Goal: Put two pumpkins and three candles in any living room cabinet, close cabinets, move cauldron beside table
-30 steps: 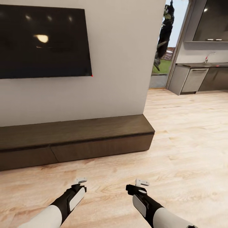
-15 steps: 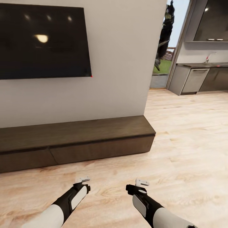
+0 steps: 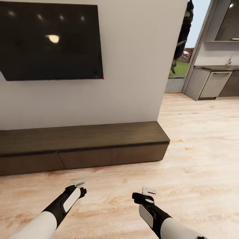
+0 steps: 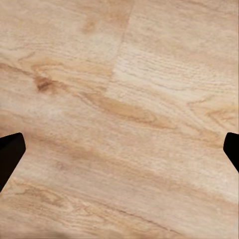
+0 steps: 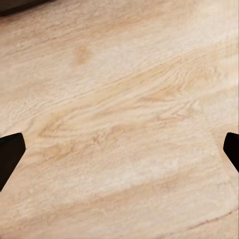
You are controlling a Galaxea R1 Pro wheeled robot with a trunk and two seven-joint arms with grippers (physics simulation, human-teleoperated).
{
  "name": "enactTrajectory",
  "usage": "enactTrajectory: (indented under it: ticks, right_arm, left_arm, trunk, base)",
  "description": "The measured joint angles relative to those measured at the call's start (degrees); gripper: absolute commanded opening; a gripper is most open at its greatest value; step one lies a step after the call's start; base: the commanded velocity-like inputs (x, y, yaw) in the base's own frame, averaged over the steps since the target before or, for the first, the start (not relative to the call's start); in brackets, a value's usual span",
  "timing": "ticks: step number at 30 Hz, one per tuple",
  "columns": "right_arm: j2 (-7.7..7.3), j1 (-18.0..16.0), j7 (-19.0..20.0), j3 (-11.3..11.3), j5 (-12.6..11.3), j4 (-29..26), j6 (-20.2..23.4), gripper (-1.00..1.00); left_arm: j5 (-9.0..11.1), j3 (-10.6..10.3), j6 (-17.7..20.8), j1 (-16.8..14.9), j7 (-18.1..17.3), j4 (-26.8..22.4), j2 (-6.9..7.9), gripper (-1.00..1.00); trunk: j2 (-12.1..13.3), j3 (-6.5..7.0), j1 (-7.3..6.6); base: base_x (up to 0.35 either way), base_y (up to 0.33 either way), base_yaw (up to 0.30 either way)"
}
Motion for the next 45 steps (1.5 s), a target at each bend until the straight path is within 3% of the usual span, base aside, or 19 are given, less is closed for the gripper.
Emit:
enactTrajectory:
  ticks: [15, 17, 19, 20, 22, 23, 24, 28, 30, 32, 33, 38, 45]
  right_arm:
    - [-0.06, 0.00, -0.08, -0.02, -0.08, -0.02, -0.13, 1.00]
    - [-0.28, 0.00, -0.21, -0.13, -0.44, -0.01, -0.20, 1.00]
    - [-0.61, 0.00, -0.05, -0.51, -1.37, -0.05, -0.22, 1.00]
    - [-1.01, 0.00, 0.47, -0.61, -2.61, -0.06, -0.25, 1.00]
    - [-2.47, 0.00, 3.86, -0.73, -7.33, -0.07, -0.29, 1.00]
    - [-4.09, -0.01, 9.14, -0.75, -12.13, -0.03, -0.27, 1.00]
    - [-5.08, 0.01, 12.15, -0.73, -14.23, 0.00, -0.25, 1.00]
    - [-12.29, 0.14, 33.50, -0.69, -26.11, 1.29, 0.16, 1.00]
    - [-14.29, 0.17, 42.26, -0.67, -29.80, 3.72, 0.44, 1.00]
    - [-15.12, 0.18, 47.84, -0.67, -31.56, 6.28, 0.51, 1.00]
    - [-15.33, 0.18, 49.50, -0.69, -32.01, 7.28, 0.47, 1.00]
    - [-15.13, 0.19, 47.88, -0.85, -33.31, 7.75, 1.45, 1.00]
    - [-15.27, 0.42, 50.05, -1.29, -31.10, 7.60, -0.10, 1.00]
  left_arm:
    - [-0.47, -0.78, 1.51, 0.00, 0.03, -1.00, 0.08, 1.00]
    - [-0.58, -0.87, 5.12, -0.01, 0.00, -3.67, 0.71, 1.00]
    - [-0.17, -0.83, 12.47, 0.28, -0.18, -9.67, 3.01, 1.00]
    - [0.01, -0.66, 15.43, 0.88, -0.30, -12.84, 4.02, 1.00]
    - [0.77, -0.30, 20.72, 3.07, -0.99, -20.32, 6.25, 1.00]
    - [2.56, -0.16, 24.15, 5.07, -1.68, -26.51, 8.29, 1.00]
    - [3.91, -0.15, 25.44, 5.88, -1.86, -29.13, 9.25, 1.00]
    - [14.67, -0.13, 31.71, 9.81, -2.41, -41.60, 14.54, 1.00]
    - [19.25, -0.13, 32.67, 10.48, -2.48, -43.88, 16.36, 1.00]
    - [23.22, -0.14, 33.06, 10.78, -2.51, -44.84, 17.29, 1.00]
    - [24.99, -0.14, 33.16, 10.85, -2.51, -45.10, 17.53, 1.00]
    - [26.82, -1.08, 33.03, 11.07, -4.12, -45.33, 16.78, 1.00]
    - [29.37, -0.72, 33.03, 11.04, -6.09, -44.89, 14.65, 1.00]
  trunk:
    - [0.00, -0.56, -0.02]
    - [0.00, -0.56, -0.01]
    - [0.00, -0.56, -0.01]
    - [0.00, -0.56, 0.00]
    - [0.00, -0.56, 0.00]
    - [0.00, -0.56, 0.00]
    - [0.00, -0.56, 0.00]
    - [0.00, -0.57, 0.00]
    - [0.00, -0.57, 0.00]
    - [0.00, -0.57, 0.00]
    - [0.00, -0.57, 0.00]
    - [0.00, -0.57, 0.00]
    - [0.00, -0.57, 0.00]
  base:
    - [0.069, 0.000, 0.108]
    - [0.073, 0.000, 0.002]
    - [0.026, 0.000, 0.001]
    - [0.013, 0.000, 0.000]
    - [0.006, 0.000, 0.000]
    - [0.003, 0.000, 0.000]
    - [0.002, 0.000, 0.000]
    - [0.000, 0.000, 0.000]
    - [0.000, 0.000, 0.000]
    - [0.000, 0.000, 0.000]
    - [0.000, 0.000, 0.000]
    - [0.000, 0.000, 0.000]
    - [0.000, 0.000, 0.000]
